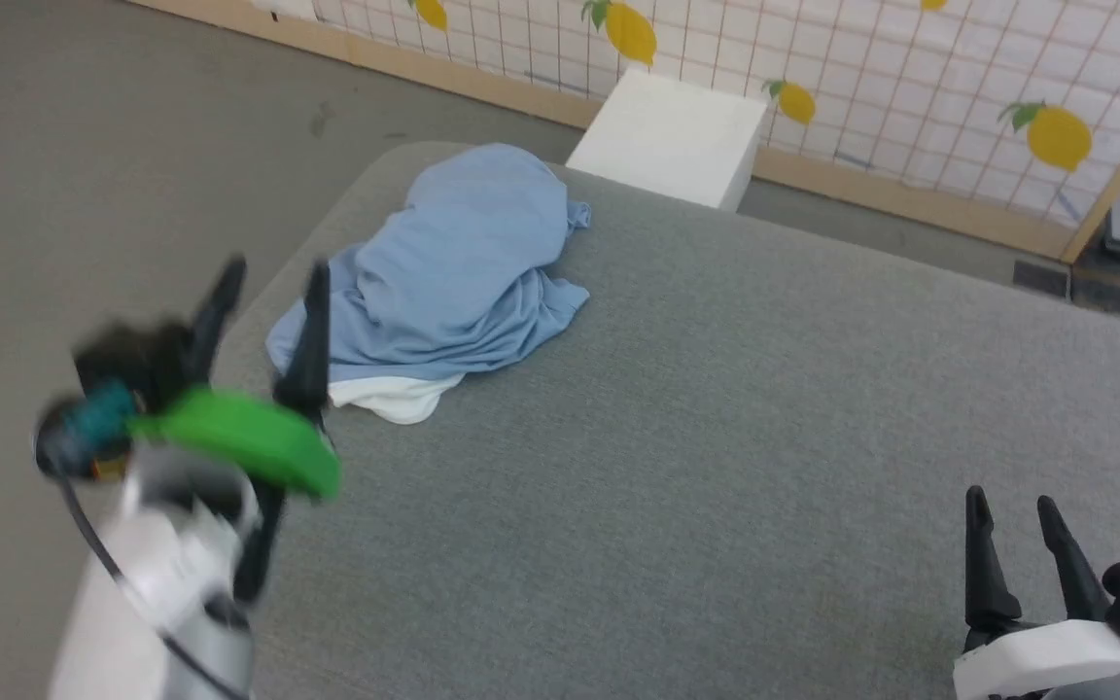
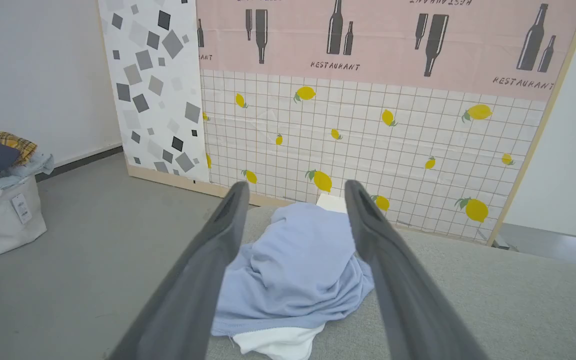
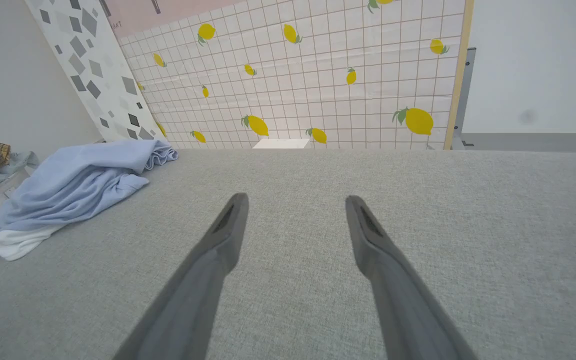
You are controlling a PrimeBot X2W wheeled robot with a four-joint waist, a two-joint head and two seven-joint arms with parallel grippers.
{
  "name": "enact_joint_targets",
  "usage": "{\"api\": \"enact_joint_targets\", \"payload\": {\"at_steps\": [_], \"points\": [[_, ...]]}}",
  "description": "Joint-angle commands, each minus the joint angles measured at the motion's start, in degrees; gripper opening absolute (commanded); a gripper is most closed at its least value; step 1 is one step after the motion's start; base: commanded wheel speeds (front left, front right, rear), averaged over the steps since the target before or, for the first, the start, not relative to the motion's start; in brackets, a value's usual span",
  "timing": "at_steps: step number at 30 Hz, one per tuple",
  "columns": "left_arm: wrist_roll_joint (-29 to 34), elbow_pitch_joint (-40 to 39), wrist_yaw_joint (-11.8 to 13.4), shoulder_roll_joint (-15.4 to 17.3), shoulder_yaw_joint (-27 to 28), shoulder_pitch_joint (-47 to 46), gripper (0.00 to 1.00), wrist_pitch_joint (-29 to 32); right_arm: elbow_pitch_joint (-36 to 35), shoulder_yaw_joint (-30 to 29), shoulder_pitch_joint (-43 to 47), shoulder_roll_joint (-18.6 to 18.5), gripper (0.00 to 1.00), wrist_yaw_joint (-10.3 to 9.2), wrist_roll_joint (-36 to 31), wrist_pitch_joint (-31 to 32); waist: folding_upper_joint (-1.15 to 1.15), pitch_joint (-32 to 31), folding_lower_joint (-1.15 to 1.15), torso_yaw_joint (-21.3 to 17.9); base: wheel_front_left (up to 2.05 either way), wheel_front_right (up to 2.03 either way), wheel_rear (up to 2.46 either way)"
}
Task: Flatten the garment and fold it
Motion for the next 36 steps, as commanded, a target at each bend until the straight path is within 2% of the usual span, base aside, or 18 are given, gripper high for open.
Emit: {"api": "enact_joint_targets", "payload": {"at_steps": [1,3,9,16,21,25,32,36], "points": [[-2.3,0.7,-0.5,0.4,0.5,-3.6,1.00,2.1,-0.4,-0.4,-0.3,0.0,1.00,-0.10,-0.4,-0.3,0.00,2.0,0.00,-1.5,0.00,0.00,0.00],[-5.6,2.6,-0.8,0.8,1.6,-8.2,1.00,5.6,-0.9,-0.8,-0.9,0.0,1.00,-0.10,-1.0,-0.3,0.00,3.6,0.00,-2.4,0.00,0.00,0.00],[-7.6,10.1,-1.2,5.2,1.6,-19.7,1.00,15.6,-2.5,-2.1,-3.2,0.0,1.00,-0.10,-2.9,-0.3,0.00,8.6,0.00,-6.0,0.00,0.00,0.00],[-10.7,19.9,0.9,7.0,2.6,-27.0,1.00,26.7,-3.6,-2.5,-5.5,0.0,1.00,-0.10,-4.0,-0.3,0.00,14.0,0.00,-10.5,0.00,0.00,0.00],[-10.9,23.9,3.2,8.6,2.8,-29.7,1.00,33.4,-4.5,-3.2,-6.5,0.0,1.00,-0.10,-4.6,-0.3,0.00,17.7,0.00,-12.6,0.00,0.00,0.00],[-12.0,26.0,5.1,9.2,2.8,-30.8,1.00,41.1,-5.5,-3.4,-7.4,0.0,1.00,-0.10,-5.2,-0.3,0.00,20.6,0.00,-13.9,0.00,0.00,0.00],[-15.5,26.3,11.7,8.7,4.8,-30.0,1.00,54.0,-7.1,-3.3,-9.3,0.0,1.00,-0.10,-5.7,-0.3,0.00,25.5,0.00,-16.1,0.00,0.00,0.00],[-15.0,24.9,13.1,9.0,4.9,-29.5,1.00,54.4,-7.7,-3.6,-10.0,0.0,1.00,-0.10,-6.1,-0.3,0.00,27.8,0.00,-16.9,0.00,0.00,0.00]]}}
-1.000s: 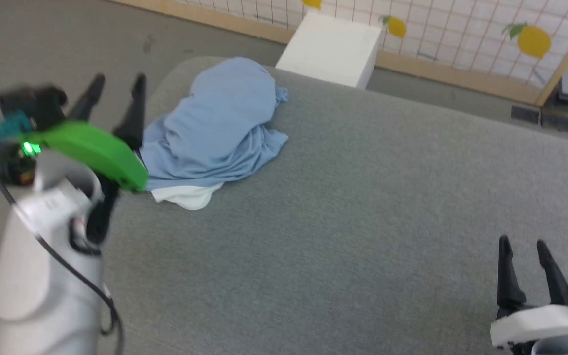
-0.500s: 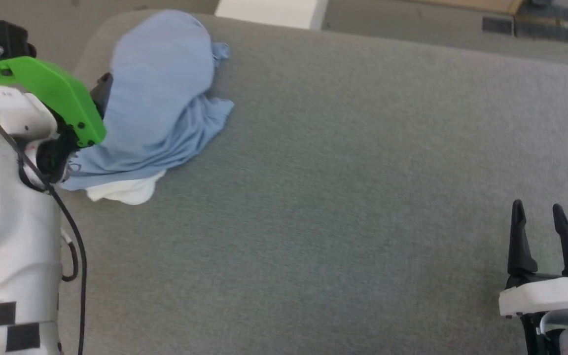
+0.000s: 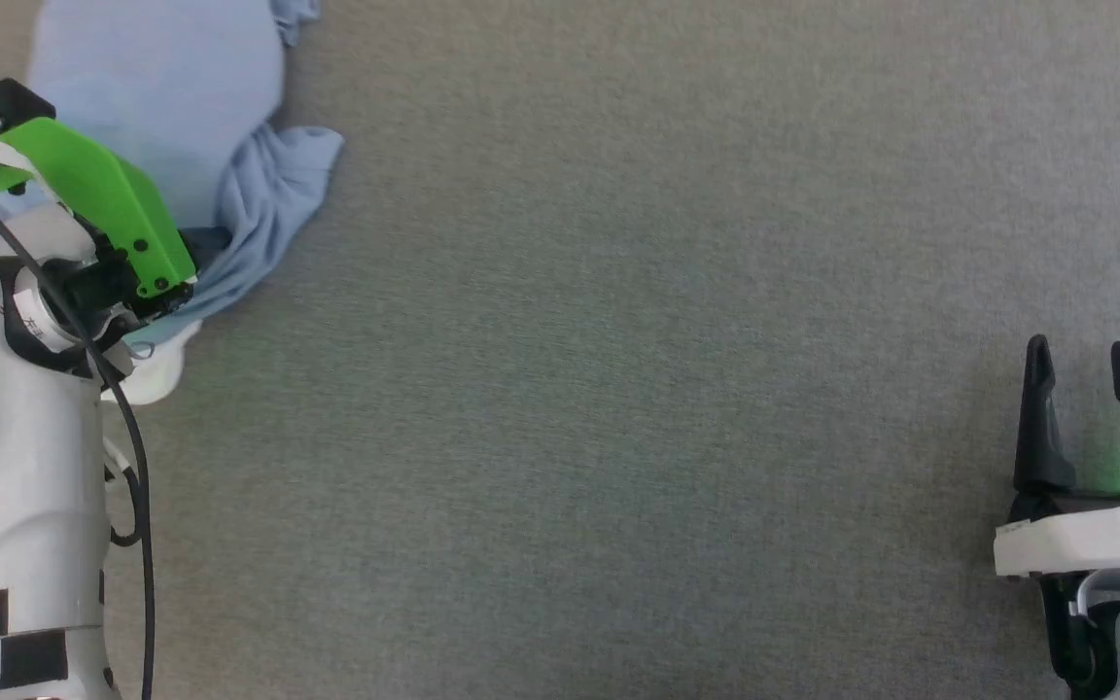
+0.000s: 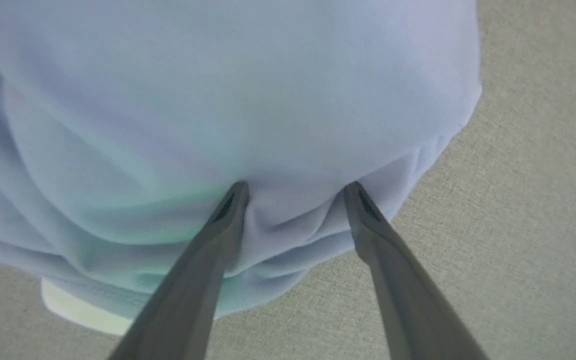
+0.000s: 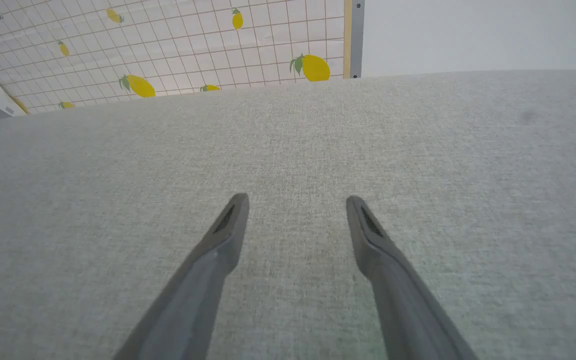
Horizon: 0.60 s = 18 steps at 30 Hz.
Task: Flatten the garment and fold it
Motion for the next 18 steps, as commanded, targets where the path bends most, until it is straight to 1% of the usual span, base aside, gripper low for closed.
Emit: {"api": "enact_joint_targets", "payload": {"at_steps": [1,2,4,5,6,8,12,18], "points": [[0.2,-0.3,0.4,0.1,0.2,0.3,1.00,-0.8,-0.4,-0.2,-1.1,0.0,1.00,-0.09,-0.6,-0.3,0.00,3.4,-0.01,-2.3,0.00,0.00,0.00],[0.1,-0.2,0.4,-0.1,0.2,0.3,1.00,-1.2,-0.6,-0.3,-1.2,0.0,1.00,-0.09,-0.6,-0.3,0.00,3.9,-0.01,-2.4,0.00,0.00,0.00],[-0.1,0.0,-0.5,-0.4,-0.2,0.1,1.00,-2.2,-0.9,-0.5,-1.4,0.0,1.00,-0.09,-0.7,-0.3,0.00,4.6,-0.01,-2.5,0.00,0.00,0.00],[-0.2,0.1,-1.3,-0.4,-0.4,-0.1,0.27,-3.0,-1.0,-0.7,-1.5,0.0,1.00,-0.09,-0.8,-0.3,0.00,4.9,-0.01,-2.6,0.00,0.00,0.00],[-0.4,0.3,-2.0,-0.4,-0.5,-0.3,0.00,-3.6,-1.0,-0.7,-1.5,0.0,1.00,-0.09,-0.8,-0.3,0.00,5.1,-0.01,-2.6,0.00,0.00,0.00],[-1.0,1.1,-3.0,-0.4,-0.3,-0.7,0.00,-4.8,-1.1,-0.9,-1.7,0.0,1.00,-0.09,-0.9,-0.3,0.00,5.3,-0.01,-2.6,0.00,0.00,0.00],[-1.7,2.8,-3.9,-0.1,0.3,-1.6,0.00,-6.1,-0.7,-1.0,-2.0,0.0,1.00,-0.09,-0.8,-0.3,0.00,4.4,-0.01,-2.4,0.00,0.00,0.00],[-3.2,3.9,-5.6,0.8,1.3,-2.3,0.00,-7.2,0.9,0.1,-1.8,0.0,1.00,-0.09,0.5,-0.3,0.00,1.0,-0.01,-1.8,0.00,0.00,0.00]]}}
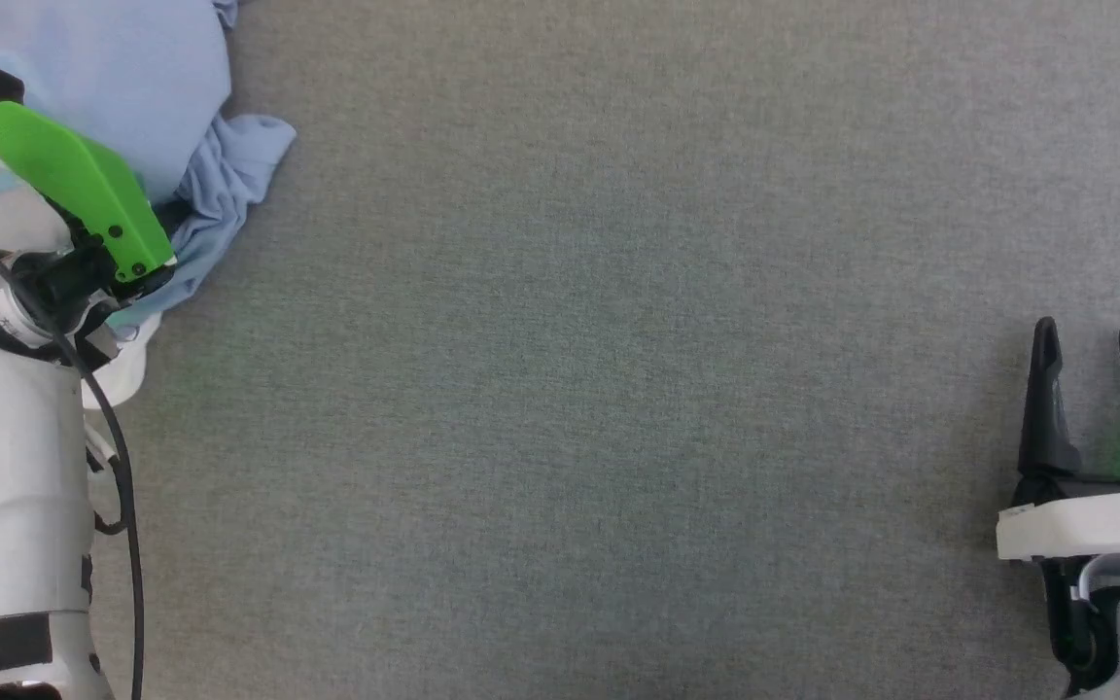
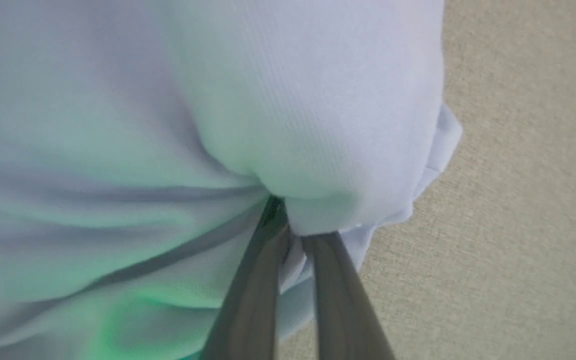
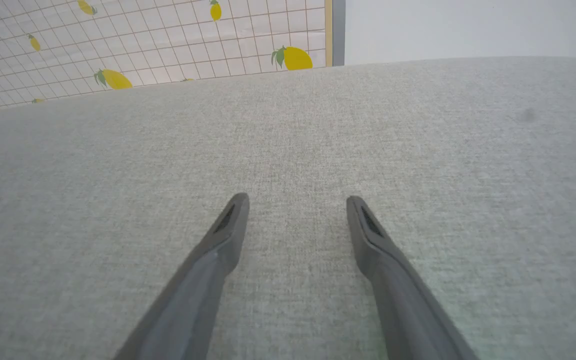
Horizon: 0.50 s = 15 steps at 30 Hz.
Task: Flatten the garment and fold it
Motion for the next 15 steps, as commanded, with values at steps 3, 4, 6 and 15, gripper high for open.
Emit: {"api": "enact_joint_targets", "payload": {"at_steps": [3,4,6,15], "points": [[-1.0,-0.1,-1.5,0.7,0.6,-0.6,0.00,-1.4,1.6,0.9,0.0,0.0,1.00,-0.11,1.1,-0.1,0.00,-4.3,-0.01,0.6,0.00,0.00,0.00],[-1.3,-0.4,-1.9,0.8,0.8,-0.7,0.00,-1.8,1.9,1.1,0.1,0.0,1.00,-0.11,1.3,-0.1,0.00,-5.0,-0.01,0.6,0.00,0.00,0.00],[-1.8,-1.1,-3.0,0.8,0.9,-0.8,0.00,-2.8,2.6,1.5,0.4,0.0,1.00,-0.11,1.8,-0.1,0.00,-6.9,-0.01,0.6,0.00,0.00,0.00],[0.3,-6.1,-7.8,1.6,-3.4,-3.0,0.00,-8.1,4.2,0.3,3.2,0.0,1.00,-0.11,3.0,-0.1,0.00,-15.4,-0.01,0.2,0.00,0.00,0.00]]}}
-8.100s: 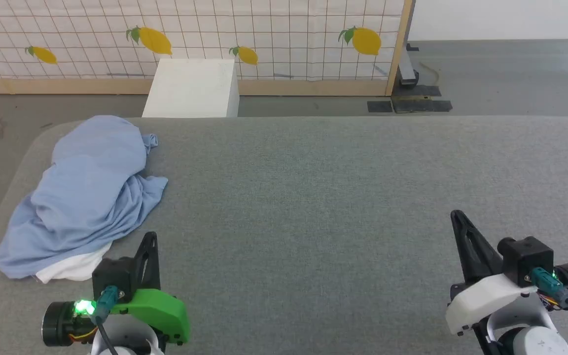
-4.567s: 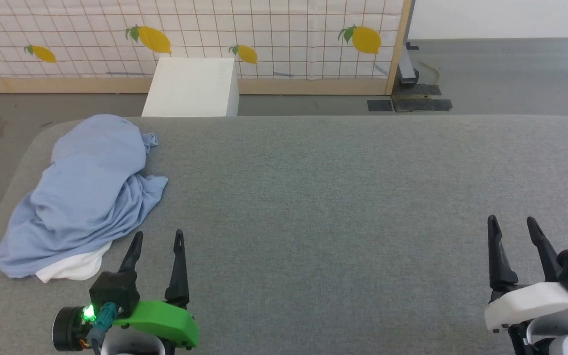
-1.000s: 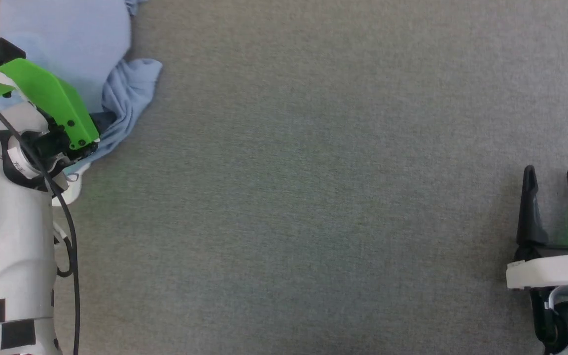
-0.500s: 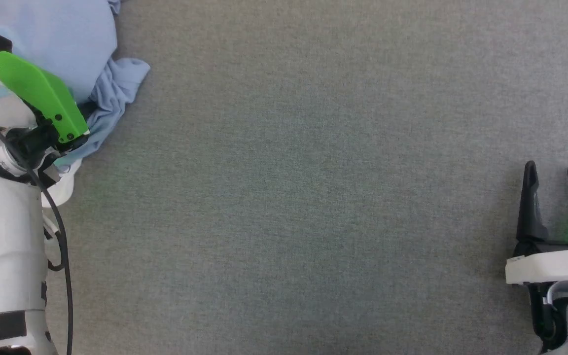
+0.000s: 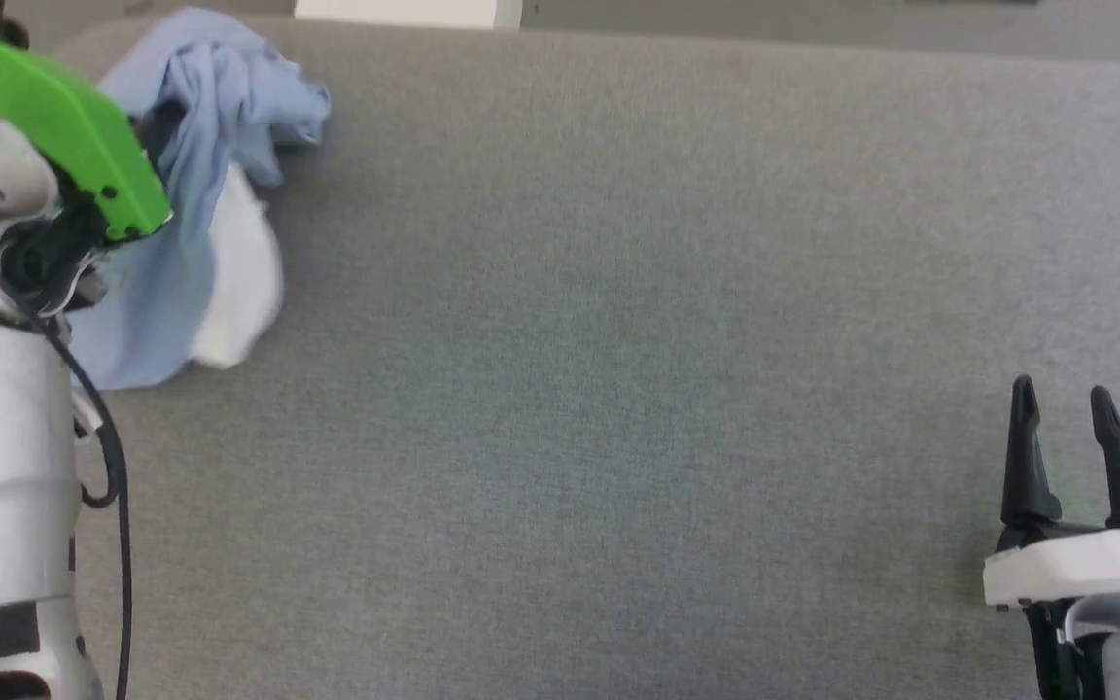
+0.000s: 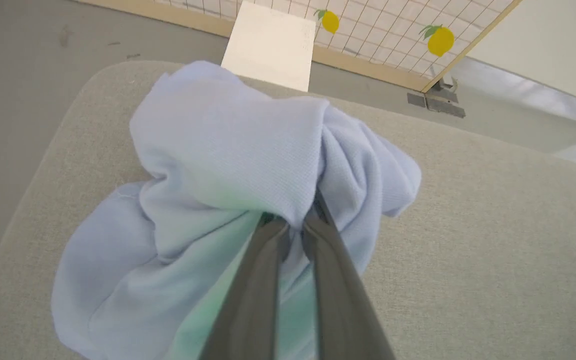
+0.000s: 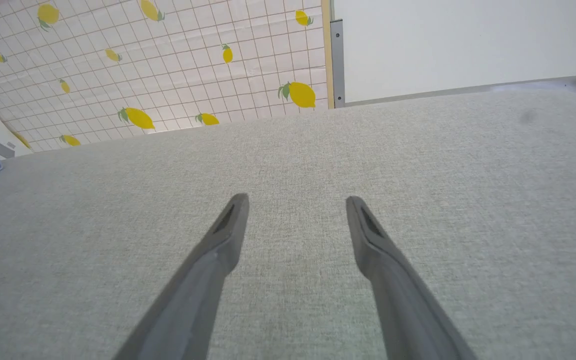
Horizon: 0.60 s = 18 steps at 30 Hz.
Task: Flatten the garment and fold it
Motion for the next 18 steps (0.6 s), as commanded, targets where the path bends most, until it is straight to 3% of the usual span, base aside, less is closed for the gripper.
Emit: {"api": "enact_joint_targets", "payload": {"at_steps": [1,10,18], "points": [[0.2,-1.0,-0.6,0.0,-0.7,-1.8,0.00,-0.7,0.1,-0.3,0.9,0.0,1.00,-0.10,0.5,-0.1,0.00,-4.7,0.00,-0.3,0.00,0.00,0.00],[-0.1,-4.7,-1.7,-2.9,-6.2,-3.4,0.00,-0.9,1.1,-1.4,4.3,0.0,1.00,-0.10,1.0,-0.1,0.00,-12.8,0.00,-2.2,0.00,0.00,0.00],[-2.7,-12.3,-1.0,-9.0,-10.4,-3.0,0.00,2.5,1.7,-0.6,6.5,0.0,1.00,-0.10,1.9,-0.1,0.00,-16.9,0.00,-5.8,0.00,0.00,0.00]]}}
